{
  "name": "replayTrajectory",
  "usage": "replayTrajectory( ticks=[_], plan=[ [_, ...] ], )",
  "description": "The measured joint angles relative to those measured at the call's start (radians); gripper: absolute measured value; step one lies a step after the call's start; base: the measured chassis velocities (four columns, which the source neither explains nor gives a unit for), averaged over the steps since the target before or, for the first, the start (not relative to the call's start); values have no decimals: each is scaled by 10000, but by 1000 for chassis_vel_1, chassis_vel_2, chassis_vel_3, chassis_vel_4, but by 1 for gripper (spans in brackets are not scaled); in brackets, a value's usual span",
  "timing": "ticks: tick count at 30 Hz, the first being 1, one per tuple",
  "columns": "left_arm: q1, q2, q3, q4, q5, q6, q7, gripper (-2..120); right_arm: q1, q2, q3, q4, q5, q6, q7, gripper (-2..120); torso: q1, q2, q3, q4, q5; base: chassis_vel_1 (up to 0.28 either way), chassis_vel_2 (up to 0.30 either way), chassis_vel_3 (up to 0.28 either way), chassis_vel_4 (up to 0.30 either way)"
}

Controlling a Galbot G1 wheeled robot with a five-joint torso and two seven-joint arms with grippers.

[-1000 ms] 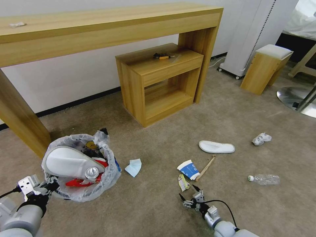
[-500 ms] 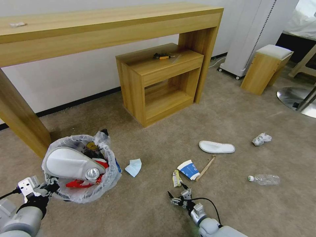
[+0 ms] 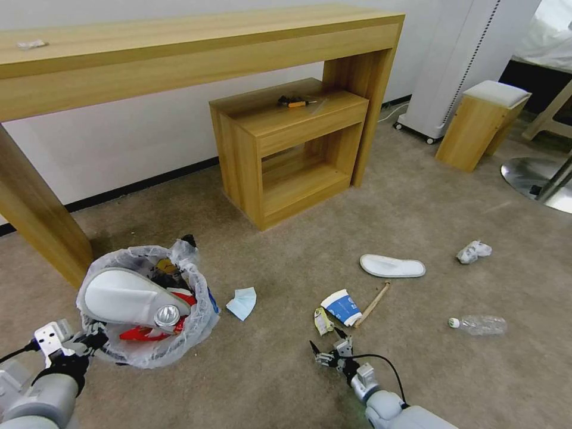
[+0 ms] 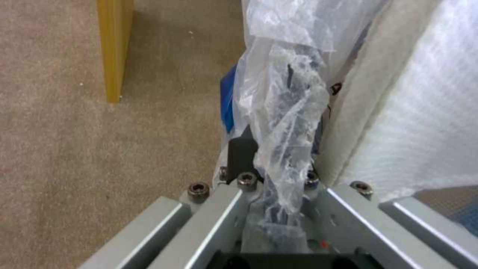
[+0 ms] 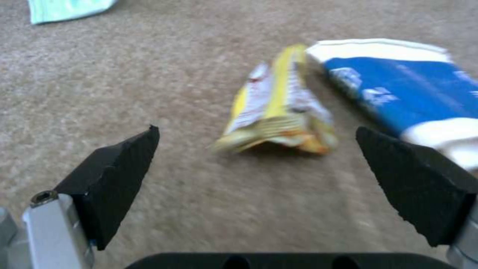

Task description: Pick up the trash bin and place the garbage on the floor into it.

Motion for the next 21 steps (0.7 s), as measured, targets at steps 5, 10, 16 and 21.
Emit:
replayTrajectory(
  ticks=[5, 10, 16, 21],
  plan=[
    [-28, -50, 82, -3, 21, -29, 5, 0, -22, -123, 71, 103, 41, -48, 30, 100, 0, 0, 0, 0, 1, 0, 0, 0, 0],
    [63, -73, 86, -23, 54, -70, 35, 0, 43, -45, 98, 103, 58, -43, 72, 100, 0, 0, 0, 1, -1, 0, 0, 0, 0],
    [103, -157, 119, -106, 98, -85, 58, 0, 61, 130, 81, -2, 61, -36, 68, 100, 0, 0, 0, 1, 0, 0, 0, 0, 0],
    [136, -164, 111, -162, 98, -87, 66, 0, 139, 314, 42, -76, 87, -38, 61, 100, 0, 0, 0, 1, 0, 0, 0, 0, 0]
  ],
)
